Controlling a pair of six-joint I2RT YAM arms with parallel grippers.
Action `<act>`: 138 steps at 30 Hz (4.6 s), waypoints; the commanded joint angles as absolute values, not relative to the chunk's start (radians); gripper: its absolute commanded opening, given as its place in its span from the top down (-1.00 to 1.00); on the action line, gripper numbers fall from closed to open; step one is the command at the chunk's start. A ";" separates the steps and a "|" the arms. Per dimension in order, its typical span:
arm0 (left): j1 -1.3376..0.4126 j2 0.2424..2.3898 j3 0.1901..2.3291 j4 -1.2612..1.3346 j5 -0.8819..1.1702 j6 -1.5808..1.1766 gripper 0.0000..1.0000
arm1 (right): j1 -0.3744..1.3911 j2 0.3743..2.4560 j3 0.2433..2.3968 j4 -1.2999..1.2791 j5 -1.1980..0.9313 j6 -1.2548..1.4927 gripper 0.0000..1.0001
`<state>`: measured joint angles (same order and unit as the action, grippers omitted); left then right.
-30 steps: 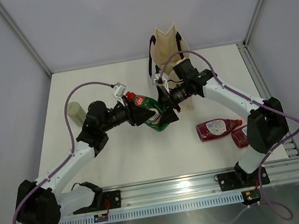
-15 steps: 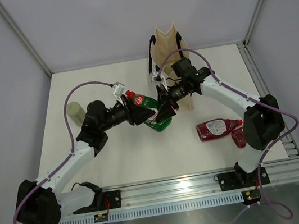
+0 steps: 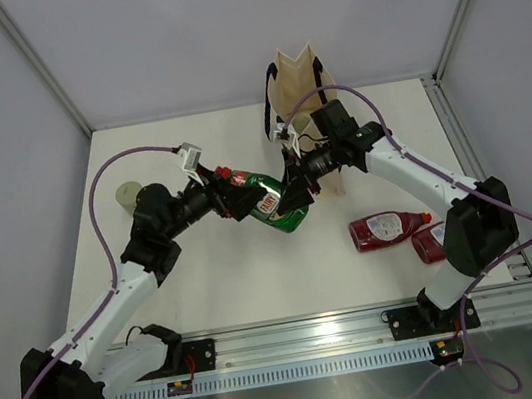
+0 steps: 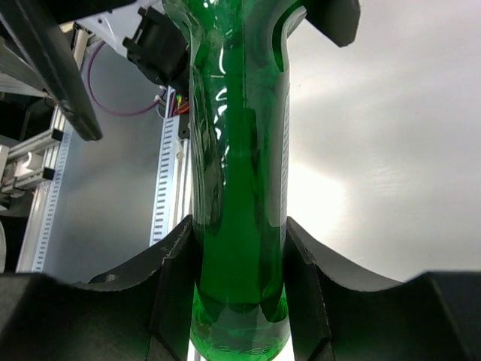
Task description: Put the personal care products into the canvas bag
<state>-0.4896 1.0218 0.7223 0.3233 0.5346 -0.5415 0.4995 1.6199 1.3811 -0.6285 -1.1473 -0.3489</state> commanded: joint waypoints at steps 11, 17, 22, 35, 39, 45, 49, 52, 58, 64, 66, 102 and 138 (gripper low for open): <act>-0.454 0.963 0.877 0.174 0.348 -0.460 -0.98 | 0.439 1.554 1.404 -0.189 -1.324 0.159 1.00; -0.454 0.992 0.966 0.058 0.282 -0.408 -0.98 | 0.371 1.558 1.471 -0.055 -1.301 0.339 1.00; -0.451 0.953 0.970 0.038 0.195 -0.379 -0.98 | 0.279 1.601 1.613 -0.035 -1.241 0.425 1.00; -0.422 0.784 0.873 -0.139 -0.046 -0.362 -0.98 | 0.164 1.853 1.989 -0.331 -0.671 0.151 1.00; -0.414 0.746 0.856 -0.222 -0.202 -0.394 -0.98 | 0.196 1.897 2.040 -0.416 -0.493 0.028 1.00; -0.399 0.742 0.848 -0.383 -0.409 -0.497 -0.98 | 0.284 1.804 1.812 -0.356 -0.278 -0.124 1.00; -0.353 0.791 0.877 -0.485 -0.465 -0.584 -0.98 | 0.314 1.753 1.718 -0.311 -0.180 -0.143 0.95; -0.289 0.872 0.926 -0.593 -0.488 -0.695 -0.98 | 0.328 1.778 1.752 -0.373 -0.120 -0.115 0.88; -0.247 0.954 0.971 -0.680 -0.535 -0.747 -0.98 | 0.328 1.760 1.757 -0.423 -0.063 -0.052 0.54; -0.212 0.972 0.953 -0.707 -0.584 -0.796 -0.98 | 0.327 1.767 1.762 -0.449 -0.104 -0.071 -0.33; -0.172 1.018 0.951 -0.715 -0.569 -0.807 -0.98 | 0.327 1.781 1.781 -0.471 -0.142 -0.097 -0.69; 0.000 1.620 1.058 -0.062 -0.312 -0.160 0.53 | 0.225 1.534 1.612 -0.633 -0.951 -0.386 -0.99; -0.159 1.430 0.845 0.469 0.936 -1.109 1.00 | 0.749 1.781 1.623 -0.411 -0.308 -0.287 -0.99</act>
<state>-0.1482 1.4914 0.8032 0.3031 0.8463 -1.0187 0.7403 1.7771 1.5684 -0.4366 -0.3752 -0.2398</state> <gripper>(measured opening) 0.724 0.993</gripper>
